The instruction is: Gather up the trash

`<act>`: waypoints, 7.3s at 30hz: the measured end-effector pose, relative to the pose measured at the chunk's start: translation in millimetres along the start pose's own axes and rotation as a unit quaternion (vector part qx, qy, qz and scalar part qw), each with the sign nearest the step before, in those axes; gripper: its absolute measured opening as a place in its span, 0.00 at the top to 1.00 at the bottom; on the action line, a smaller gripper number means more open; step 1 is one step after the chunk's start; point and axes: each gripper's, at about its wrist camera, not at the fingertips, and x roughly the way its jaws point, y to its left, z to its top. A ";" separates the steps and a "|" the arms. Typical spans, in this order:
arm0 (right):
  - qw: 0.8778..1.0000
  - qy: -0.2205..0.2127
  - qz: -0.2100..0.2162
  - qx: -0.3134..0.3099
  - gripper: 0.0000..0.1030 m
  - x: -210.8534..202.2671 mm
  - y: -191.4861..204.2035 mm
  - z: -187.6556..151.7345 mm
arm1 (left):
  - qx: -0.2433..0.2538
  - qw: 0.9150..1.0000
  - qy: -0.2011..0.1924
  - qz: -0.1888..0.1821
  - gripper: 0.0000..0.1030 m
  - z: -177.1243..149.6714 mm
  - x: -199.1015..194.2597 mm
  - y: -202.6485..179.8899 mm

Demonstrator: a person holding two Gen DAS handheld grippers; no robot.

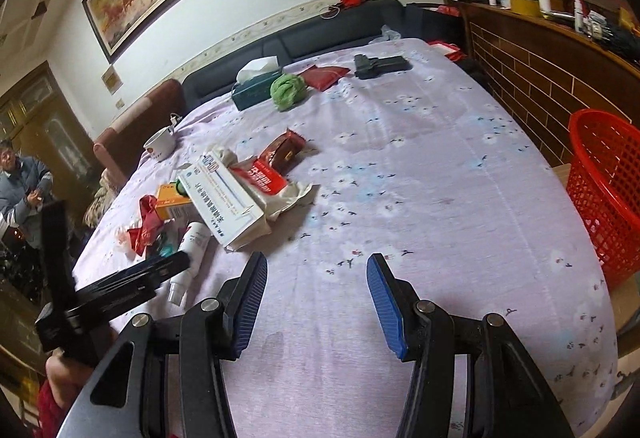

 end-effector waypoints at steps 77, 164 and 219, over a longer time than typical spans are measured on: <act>0.993 -0.058 -0.066 -0.075 0.42 38.7 51.3 -5.9 | 0.080 0.992 -0.067 0.065 0.72 -13.5 -7.5 -37.0; 0.962 -0.182 -0.118 0.165 0.42 -145.3 -186.6 46.8 | 0.204 0.960 -0.029 -0.191 0.72 49.8 -12.1 -294.6; 0.992 0.072 0.094 -0.031 0.33 33.3 37.7 21.2 | -0.002 0.998 -0.062 0.015 0.40 32.9 -72.8 71.1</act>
